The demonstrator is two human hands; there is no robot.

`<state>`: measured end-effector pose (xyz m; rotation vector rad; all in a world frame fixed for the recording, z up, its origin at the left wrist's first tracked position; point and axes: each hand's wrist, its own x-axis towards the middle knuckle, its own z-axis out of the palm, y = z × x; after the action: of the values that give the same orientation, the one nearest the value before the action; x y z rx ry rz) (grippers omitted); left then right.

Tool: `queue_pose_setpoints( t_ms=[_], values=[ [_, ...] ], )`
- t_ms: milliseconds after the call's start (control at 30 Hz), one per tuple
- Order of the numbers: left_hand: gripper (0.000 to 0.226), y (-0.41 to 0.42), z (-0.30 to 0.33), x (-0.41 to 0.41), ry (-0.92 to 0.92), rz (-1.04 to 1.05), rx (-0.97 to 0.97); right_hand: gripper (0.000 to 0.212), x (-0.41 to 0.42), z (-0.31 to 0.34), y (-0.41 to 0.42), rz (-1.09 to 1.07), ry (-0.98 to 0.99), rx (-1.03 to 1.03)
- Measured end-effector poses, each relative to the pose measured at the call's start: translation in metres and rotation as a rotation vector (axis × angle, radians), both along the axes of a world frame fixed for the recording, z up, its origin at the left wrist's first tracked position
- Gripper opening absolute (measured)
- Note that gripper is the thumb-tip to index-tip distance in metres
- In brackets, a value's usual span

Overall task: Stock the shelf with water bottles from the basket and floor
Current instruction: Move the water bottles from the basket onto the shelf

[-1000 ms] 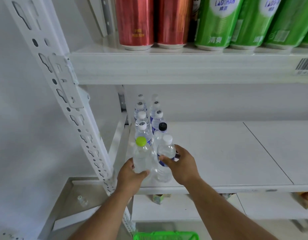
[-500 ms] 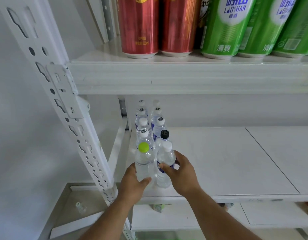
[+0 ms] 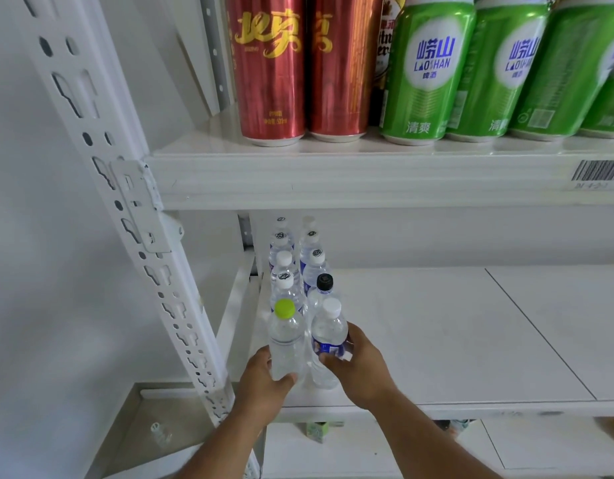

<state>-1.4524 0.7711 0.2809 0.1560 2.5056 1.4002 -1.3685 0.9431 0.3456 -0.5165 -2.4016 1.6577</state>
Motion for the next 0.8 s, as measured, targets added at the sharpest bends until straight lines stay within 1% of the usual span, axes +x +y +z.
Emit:
queue_pose_setpoints(
  t_ms=[100, 233, 400, 533, 633, 700, 800],
  values=[
    [0.047, 0.000, 0.000, 0.002, -0.022, 0.008, -0.002, 0.047, -0.004, -0.003, 0.001, -0.009, -0.016, 0.006],
    [0.060, -0.002, 0.000, 0.008, -0.047, 0.009, -0.028, 0.050, -0.006, -0.006, 0.000, -0.019, -0.019, 0.003],
    [0.073, -0.007, 0.006, 0.024, -0.075, -0.002, -0.015, 0.052, -0.004, -0.006, 0.002, -0.011, -0.047, 0.030],
    [0.075, -0.013, 0.012, 0.037, -0.111, 0.003, -0.001, 0.053, 0.000, -0.002, 0.000, -0.001, -0.090, 0.064],
    [0.075, -0.018, 0.016, 0.047, -0.132, -0.019, -0.010, 0.059, 0.006, -0.001, -0.003, -0.008, -0.146, 0.087],
    [0.074, -0.022, 0.017, 0.053, -0.131, -0.050, -0.051, 0.068, 0.014, -0.001, -0.007, -0.018, -0.195, 0.081],
    [0.078, -0.027, 0.019, 0.064, -0.110, -0.153, -0.214, 0.078, 0.032, -0.001, -0.010, -0.026, -0.274, 0.113]
  ],
)
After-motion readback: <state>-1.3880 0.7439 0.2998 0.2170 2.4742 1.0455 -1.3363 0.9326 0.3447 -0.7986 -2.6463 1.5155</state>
